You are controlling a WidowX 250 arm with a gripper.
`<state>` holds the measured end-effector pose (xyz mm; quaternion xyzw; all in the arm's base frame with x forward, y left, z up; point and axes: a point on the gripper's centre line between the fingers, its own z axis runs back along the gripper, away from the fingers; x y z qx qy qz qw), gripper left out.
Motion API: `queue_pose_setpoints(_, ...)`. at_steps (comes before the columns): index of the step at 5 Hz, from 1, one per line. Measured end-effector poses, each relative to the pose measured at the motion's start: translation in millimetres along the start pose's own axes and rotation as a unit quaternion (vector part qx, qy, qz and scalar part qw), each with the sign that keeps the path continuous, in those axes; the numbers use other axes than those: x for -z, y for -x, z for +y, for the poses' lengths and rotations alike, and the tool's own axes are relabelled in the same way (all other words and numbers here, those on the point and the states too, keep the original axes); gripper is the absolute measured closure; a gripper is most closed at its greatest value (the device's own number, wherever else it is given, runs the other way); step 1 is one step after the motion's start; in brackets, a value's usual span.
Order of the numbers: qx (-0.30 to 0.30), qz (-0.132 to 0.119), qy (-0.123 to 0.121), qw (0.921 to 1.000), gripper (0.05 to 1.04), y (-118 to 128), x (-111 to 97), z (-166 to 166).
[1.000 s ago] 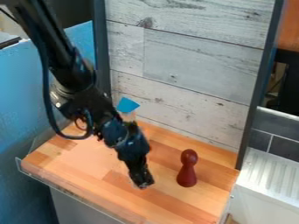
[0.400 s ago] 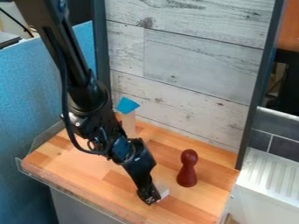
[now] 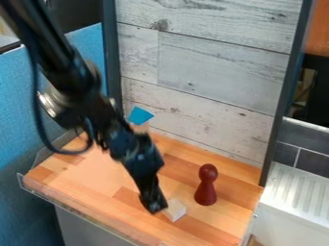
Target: Move the cube from the left of the table to the right, close to the red piece
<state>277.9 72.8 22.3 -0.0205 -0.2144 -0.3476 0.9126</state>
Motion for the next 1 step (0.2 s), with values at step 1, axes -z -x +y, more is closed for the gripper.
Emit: queue_pose_setpoints(1, -0.02, 0.088, -0.041, 0.9951, 0.083, 1.3, -40.2, -3.1)
